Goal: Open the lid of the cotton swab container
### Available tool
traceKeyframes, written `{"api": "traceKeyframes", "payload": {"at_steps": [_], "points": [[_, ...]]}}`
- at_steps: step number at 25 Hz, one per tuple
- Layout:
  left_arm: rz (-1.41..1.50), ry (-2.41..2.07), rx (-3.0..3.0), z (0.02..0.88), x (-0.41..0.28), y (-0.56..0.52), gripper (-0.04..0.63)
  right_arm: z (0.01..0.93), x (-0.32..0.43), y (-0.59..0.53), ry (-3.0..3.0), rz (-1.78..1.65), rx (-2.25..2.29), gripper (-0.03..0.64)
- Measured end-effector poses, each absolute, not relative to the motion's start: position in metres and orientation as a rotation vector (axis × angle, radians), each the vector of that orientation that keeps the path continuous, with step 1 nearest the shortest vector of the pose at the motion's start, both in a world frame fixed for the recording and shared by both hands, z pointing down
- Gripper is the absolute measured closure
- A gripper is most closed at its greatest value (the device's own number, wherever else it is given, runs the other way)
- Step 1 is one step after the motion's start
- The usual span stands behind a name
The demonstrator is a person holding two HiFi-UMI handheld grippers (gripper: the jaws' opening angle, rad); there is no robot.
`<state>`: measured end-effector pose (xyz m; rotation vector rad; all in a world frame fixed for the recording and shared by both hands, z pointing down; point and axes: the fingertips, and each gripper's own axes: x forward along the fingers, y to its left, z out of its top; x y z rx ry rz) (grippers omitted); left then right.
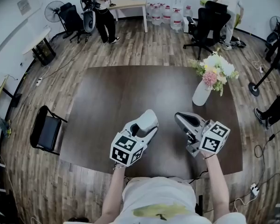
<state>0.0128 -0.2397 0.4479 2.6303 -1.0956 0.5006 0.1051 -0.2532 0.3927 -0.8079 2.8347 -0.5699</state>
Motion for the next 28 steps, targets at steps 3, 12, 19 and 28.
{"api": "traceKeyframes", "payload": {"at_steps": [3,12,19,28], "points": [[0.48,-1.173,2.59,0.451,0.003,-0.242,0.36,0.405,0.113,-0.254,2.867,-0.424,-0.963,0.595],[0.442,-1.314,2.519,0.455,-0.016,-0.248,0.361,0.429,0.13,-0.256,2.775,-0.407,-1.184,0.595],[0.43,-1.381,2.473,0.46,-0.03,-0.251,0.362,0.439,0.143,-0.259,2.711,-0.416,-1.312,0.595],[0.448,-1.393,2.472,0.461,-0.033,-0.251,0.362,0.436,0.148,-0.259,2.691,-0.39,-1.345,0.595]]}}
